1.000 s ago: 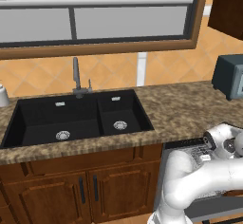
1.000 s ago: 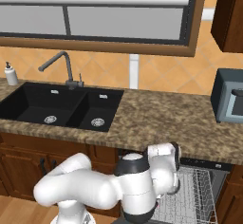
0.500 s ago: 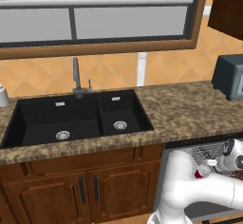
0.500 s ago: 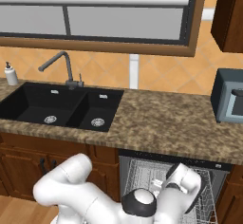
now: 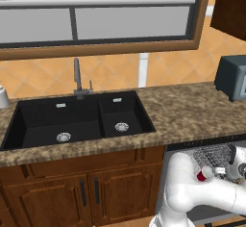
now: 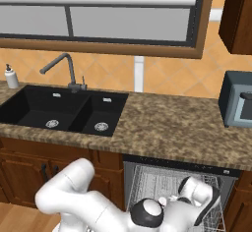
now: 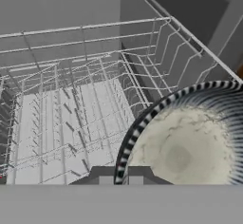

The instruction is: Pick up the cup and bowl from the counter, place them in the dishwasher, and close the dishwasher door.

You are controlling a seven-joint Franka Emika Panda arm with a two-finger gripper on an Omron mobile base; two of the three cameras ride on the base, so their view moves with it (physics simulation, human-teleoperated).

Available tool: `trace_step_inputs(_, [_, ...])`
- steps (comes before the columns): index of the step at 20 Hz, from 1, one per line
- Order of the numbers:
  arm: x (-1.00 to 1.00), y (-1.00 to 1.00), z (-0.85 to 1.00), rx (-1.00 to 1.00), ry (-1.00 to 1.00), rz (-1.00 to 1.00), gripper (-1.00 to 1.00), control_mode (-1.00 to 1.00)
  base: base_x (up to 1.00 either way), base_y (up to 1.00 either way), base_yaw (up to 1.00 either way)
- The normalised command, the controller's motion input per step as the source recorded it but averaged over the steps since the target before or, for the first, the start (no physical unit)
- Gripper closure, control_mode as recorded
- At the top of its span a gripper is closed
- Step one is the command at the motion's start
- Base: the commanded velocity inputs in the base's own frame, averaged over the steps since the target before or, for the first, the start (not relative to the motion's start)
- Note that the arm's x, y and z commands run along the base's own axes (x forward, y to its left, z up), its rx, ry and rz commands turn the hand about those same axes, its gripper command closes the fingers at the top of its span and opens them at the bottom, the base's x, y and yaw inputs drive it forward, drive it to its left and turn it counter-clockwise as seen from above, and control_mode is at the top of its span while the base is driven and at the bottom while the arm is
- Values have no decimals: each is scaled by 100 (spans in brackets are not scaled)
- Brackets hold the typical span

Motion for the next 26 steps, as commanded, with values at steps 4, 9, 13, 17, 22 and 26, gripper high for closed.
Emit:
trace_step_inputs(4, [61, -63, 43, 3, 70, 5, 100, -100, 0, 0, 0])
trace_step_inputs(9, [1, -17, 29, 21, 13, 21, 100, -100, 0, 0, 0])
trace_step_inputs(13, [-3, -6, 15, 24, 9, 34, 100, -100, 0, 0, 0])
trace_step_inputs(17, [0, -31, -4, 13, 16, 25, 100, -100, 0, 0, 0])
trace_step_inputs(22, [0, -3, 0, 2, 9, 4, -100, -100, 0, 0, 0])
trace_step_inputs(26, [0, 0, 0, 0, 0, 0, -100, -100, 0, 0, 0])
